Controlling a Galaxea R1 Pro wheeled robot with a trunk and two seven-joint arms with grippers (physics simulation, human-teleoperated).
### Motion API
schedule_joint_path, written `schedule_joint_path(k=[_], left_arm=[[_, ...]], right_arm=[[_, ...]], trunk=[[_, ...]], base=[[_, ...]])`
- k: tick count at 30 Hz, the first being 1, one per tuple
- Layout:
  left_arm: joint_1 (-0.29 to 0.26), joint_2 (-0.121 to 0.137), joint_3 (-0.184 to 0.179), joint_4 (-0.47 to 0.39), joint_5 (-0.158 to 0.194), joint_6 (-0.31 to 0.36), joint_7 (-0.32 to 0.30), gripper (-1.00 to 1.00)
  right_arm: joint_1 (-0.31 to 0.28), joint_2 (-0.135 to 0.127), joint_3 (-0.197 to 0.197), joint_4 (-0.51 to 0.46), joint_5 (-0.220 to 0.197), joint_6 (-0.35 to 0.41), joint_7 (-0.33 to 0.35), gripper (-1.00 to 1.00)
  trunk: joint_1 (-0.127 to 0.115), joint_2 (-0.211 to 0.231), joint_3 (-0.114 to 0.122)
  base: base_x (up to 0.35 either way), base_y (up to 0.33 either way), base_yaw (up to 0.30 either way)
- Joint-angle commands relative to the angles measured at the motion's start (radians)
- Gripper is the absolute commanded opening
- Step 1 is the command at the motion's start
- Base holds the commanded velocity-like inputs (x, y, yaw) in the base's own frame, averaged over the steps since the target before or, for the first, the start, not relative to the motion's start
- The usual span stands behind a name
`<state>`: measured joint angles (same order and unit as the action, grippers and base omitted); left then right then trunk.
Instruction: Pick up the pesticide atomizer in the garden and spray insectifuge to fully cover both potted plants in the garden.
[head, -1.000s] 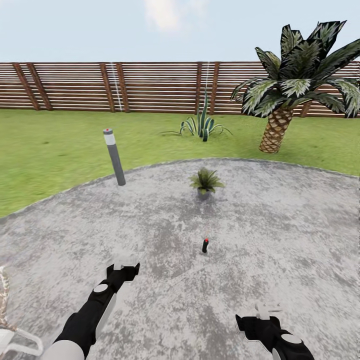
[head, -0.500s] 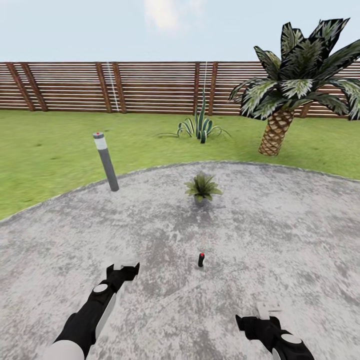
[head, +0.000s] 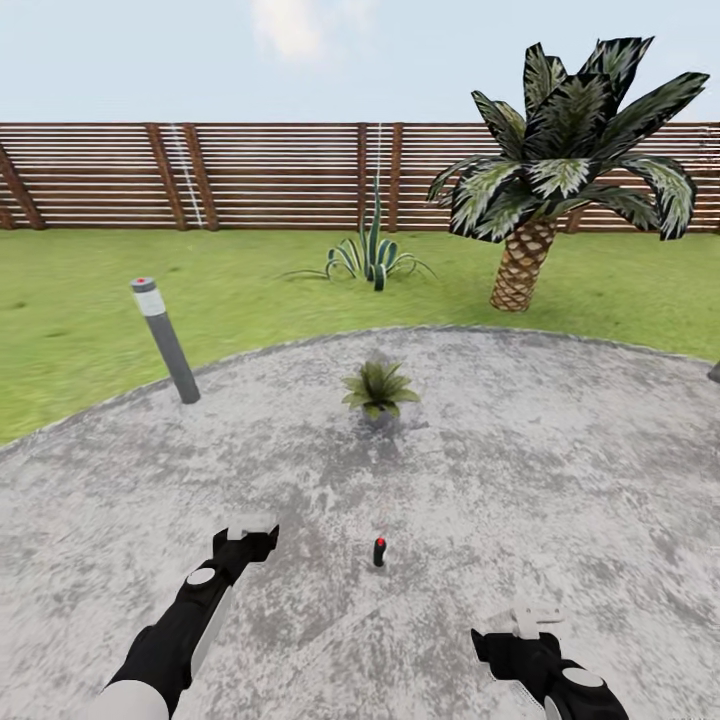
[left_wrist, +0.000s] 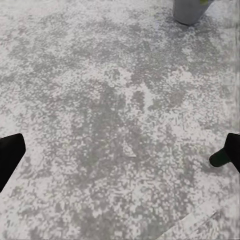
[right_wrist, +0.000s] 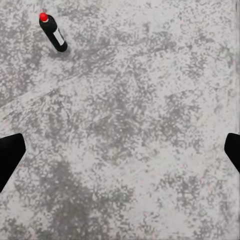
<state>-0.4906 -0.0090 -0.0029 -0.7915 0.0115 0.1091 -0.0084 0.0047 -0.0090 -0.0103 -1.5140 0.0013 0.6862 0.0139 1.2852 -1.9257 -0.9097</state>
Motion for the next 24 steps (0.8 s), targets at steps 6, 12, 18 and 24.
schedule_joint_path(k=[6,12,18,24], left_arm=[[0.001,0.0,0.0,-0.003,0.001,0.005,0.001,1.0],[0.002,0.0,-0.001,-0.003,0.0,0.004,0.001,1.0],[0.003,0.0,0.0,-0.003,0.0,0.004,0.002,1.0],[0.003,0.0,-0.001,-0.003,-0.001,0.004,0.002,1.0]], right_arm=[[0.001,0.0,0.0,-0.002,0.0,0.004,0.001,1.0],[0.0,0.0,0.0,-0.002,0.0,0.004,0.001,1.0],[0.001,0.0,0.0,-0.002,0.0,0.004,0.001,1.0],[0.001,0.0,0.0,-0.002,0.0,0.004,0.001,1.0]], trunk=[[0.0,0.0,-0.001],[0.0,0.0,-0.001],[0.0,0.0,-0.001],[0.0,0.0,-0.001]], base=[[0.13,-0.087,-0.234],[0.059,-0.024,-0.043],[0.232,-0.106,-0.003],[0.071,-0.021,0.0]])
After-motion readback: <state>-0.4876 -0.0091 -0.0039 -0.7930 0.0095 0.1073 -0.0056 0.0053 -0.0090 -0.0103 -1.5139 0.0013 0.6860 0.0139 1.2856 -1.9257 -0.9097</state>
